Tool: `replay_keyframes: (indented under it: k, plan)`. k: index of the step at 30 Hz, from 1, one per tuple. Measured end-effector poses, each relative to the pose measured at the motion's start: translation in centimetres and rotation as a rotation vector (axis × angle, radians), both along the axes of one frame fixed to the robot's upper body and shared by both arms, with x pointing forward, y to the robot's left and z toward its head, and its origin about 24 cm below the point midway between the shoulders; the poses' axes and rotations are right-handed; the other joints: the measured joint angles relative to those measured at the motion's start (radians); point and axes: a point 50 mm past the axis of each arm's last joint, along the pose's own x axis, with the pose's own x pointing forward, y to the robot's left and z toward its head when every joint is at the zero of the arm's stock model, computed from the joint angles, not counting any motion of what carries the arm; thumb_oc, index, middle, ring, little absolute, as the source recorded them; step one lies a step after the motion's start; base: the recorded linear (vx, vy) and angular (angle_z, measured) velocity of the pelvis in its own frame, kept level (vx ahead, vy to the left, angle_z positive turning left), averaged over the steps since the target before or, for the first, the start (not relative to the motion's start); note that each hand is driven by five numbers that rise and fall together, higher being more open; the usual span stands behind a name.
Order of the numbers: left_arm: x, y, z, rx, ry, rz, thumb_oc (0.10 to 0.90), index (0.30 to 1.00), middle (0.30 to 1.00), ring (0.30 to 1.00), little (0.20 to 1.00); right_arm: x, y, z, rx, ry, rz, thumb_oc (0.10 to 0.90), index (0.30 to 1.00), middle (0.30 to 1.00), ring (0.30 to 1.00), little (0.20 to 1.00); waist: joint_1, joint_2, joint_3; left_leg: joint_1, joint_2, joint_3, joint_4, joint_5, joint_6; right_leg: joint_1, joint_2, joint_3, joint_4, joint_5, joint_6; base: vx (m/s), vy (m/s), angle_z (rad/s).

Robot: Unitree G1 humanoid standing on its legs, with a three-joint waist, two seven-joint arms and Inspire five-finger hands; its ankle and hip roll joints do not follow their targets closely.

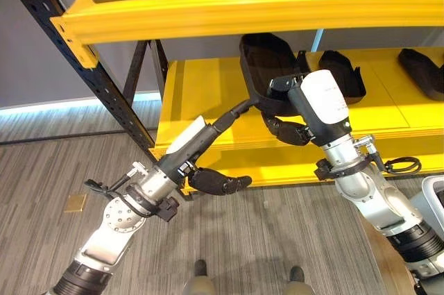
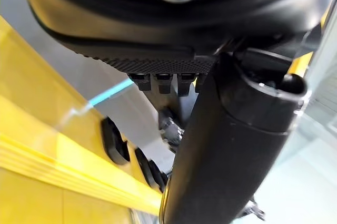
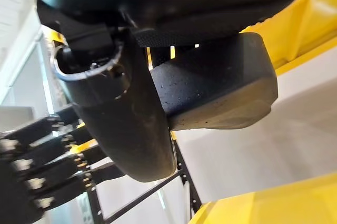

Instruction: Move parts from the plastic box to the shelf.

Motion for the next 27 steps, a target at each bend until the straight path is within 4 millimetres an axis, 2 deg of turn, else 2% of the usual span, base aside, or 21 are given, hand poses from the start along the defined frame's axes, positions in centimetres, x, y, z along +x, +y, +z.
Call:
replay_keyframes:
  k: [1, 2, 3, 4, 5, 6, 8, 10, 12, 17, 22, 27]
  plan:
    - [-0.1, 0.0, -0.3, -0.001, 0.012, 0.0, 0.9, 1.0, 1.0, 1.0, 1.0, 0.1, 0.3, -0.6, -0.008, 0.023, 0.007, 0.4, 0.3, 0.3, 0.3, 0.3, 0.006, 0.001, 0.006, 0.042, 0.004, 0.021, -0.024, -0.003, 0.004, -0.014, 0.0, 0.009, 0.021, -0.014, -0.004, 0.27, -0.254, -0.71]
    - [-0.1, 0.0, -0.4, -0.005, 0.016, 0.004, 0.9, 1.0, 1.0, 1.0, 1.0, 0.0, 0.5, -0.9, -0.011, 0.034, 0.015, 0.4, 0.3, 0.3, 0.3, 0.3, 0.005, -0.002, 0.003, 0.041, 0.011, 0.024, -0.03, -0.003, 0.003, -0.008, 0.029, 0.055, -0.003, -0.049, 0.003, 0.14, -0.167, -0.16]
    - [-0.2, 0.1, -0.3, 0.0, 0.013, 0.007, 0.9, 1.0, 1.0, 1.0, 1.0, 0.0, 0.5, -1.1, -0.01, 0.039, 0.016, 0.4, 0.3, 0.3, 0.3, 0.3, -0.007, -0.01, -0.001, 0.025, 0.01, 0.001, -0.033, -0.004, 0.0, 0.01, 0.051, 0.087, -0.077, -0.052, 0.005, 0.23, -0.32, 0.57]
    - [0.1, 0.2, 0.0, 0.002, -0.001, 0.008, 0.9, 1.0, 1.0, 1.0, 1.0, -0.1, 0.5, -0.8, -0.01, 0.03, 0.009, 0.4, 0.3, 0.3, 0.3, 0.3, -0.034, -0.051, -0.011, -0.022, -0.008, -0.048, -0.024, 0.009, 0.004, 0.021, 0.094, 0.174, -0.144, -0.032, 0.013, 0.19, -0.313, 1.16]
    - [0.2, -0.2, -0.2, -0.026, 0.007, 0.009, 0.9, 1.0, 1.0, 1.0, 1.0, -0.1, 0.3, -0.7, -0.01, 0.029, 0.0, 0.4, 0.3, 0.3, 0.3, 0.3, -0.064, -0.04, -0.009, -0.057, -0.004, -0.11, -0.027, 0.014, 0.006, 0.024, 0.118, 0.183, -0.153, -0.035, 0.01, 0.19, -0.315, 1.2]
    - [0.2, -0.3, -0.2, -0.035, 0.01, 0.012, 0.9, 1.0, 1.0, 1.0, 1.0, -0.1, 0.2, -0.6, -0.015, 0.028, -0.001, 0.4, 0.3, 0.3, 0.3, 0.3, -0.065, -0.032, -0.008, -0.066, 0.0, -0.121, -0.054, 0.044, 0.029, 0.018, 0.128, 0.161, -0.161, -0.03, 0.0, 0.07, -0.155, 0.84]
    - [0.2, -0.6, -0.4, -0.047, 0.018, 0.014, 0.9, 1.0, 1.0, 1.0, 1.0, -0.1, 0.0, -0.7, -0.029, 0.028, -0.001, 0.4, 0.3, 0.3, 0.3, 0.3, -0.051, -0.004, -0.006, -0.078, 0.02, -0.131, -0.087, 0.071, 0.046, 0.001, 0.152, 0.145, -0.158, -0.029, -0.007, 0.07, -0.172, 0.28]
    - [0.2, -1.2, -0.6, -0.064, 0.024, 0.002, 0.9, 1.0, 1.0, 1.0, 1.0, 0.1, -0.3, -0.7, -0.046, 0.031, -0.012, 0.4, 0.3, 0.3, 0.3, 0.3, -0.051, 0.023, 0.006, -0.091, 0.029, -0.138, -0.091, 0.084, 0.051, 0.0, 0.158, 0.123, -0.162, -0.028, -0.01, 0.07, -0.155, 0.18]
    - [0.2, -1.5, -0.8, -0.061, 0.034, -0.016, 0.9, 1.0, 1.0, 1.0, 1.0, 0.2, -0.6, -0.8, -0.06, 0.038, -0.019, 0.4, 0.3, 0.3, 0.3, 0.3, -0.05, 0.038, 0.011, -0.095, 0.028, -0.134, -0.09, 0.09, 0.044, 0.0, 0.158, 0.122, -0.165, -0.031, -0.009, 0.11, -0.095, 0.06]
    - [0.2, -1.5, -0.8, -0.059, 0.033, -0.016, 0.9, 1.0, 1.0, 1.0, 1.0, 0.2, -0.6, -0.7, -0.065, 0.042, -0.02, 0.4, 0.3, 0.3, 0.3, 0.3, -0.076, 0.047, 0.018, -0.103, 0.024, -0.11, -0.083, 0.096, 0.034, -0.002, 0.15, 0.111, -0.162, -0.04, -0.005, 0.05, -0.02, 0.06]
    - [0.3, -1.6, -0.4, -0.057, 0.02, -0.022, 0.9, 1.0, 1.0, 1.0, 1.0, 0.6, -0.5, 0.0, -0.08, 0.02, -0.018, 0.4, 0.3, 0.3, 0.3, 0.3, -0.078, 0.086, 0.051, -0.108, 0.022, -0.103, -0.09, 0.094, 0.037, -0.036, 0.148, 0.126, -0.116, -0.058, -0.004, 0.07, -0.094, -0.02]
    - [0.4, -1.6, -0.3, -0.054, 0.016, -0.025, 0.9, 1.0, 1.0, 1.0, 1.0, 0.6, -0.7, 0.0, -0.105, 0.034, -0.023, 0.4, 0.3, 0.3, 0.3, 0.3, -0.092, 0.089, 0.057, -0.102, 0.021, -0.107, -0.076, 0.097, 0.031, -0.046, 0.147, 0.122, -0.054, -0.096, -0.007, 0.11, -0.24, 0.05]
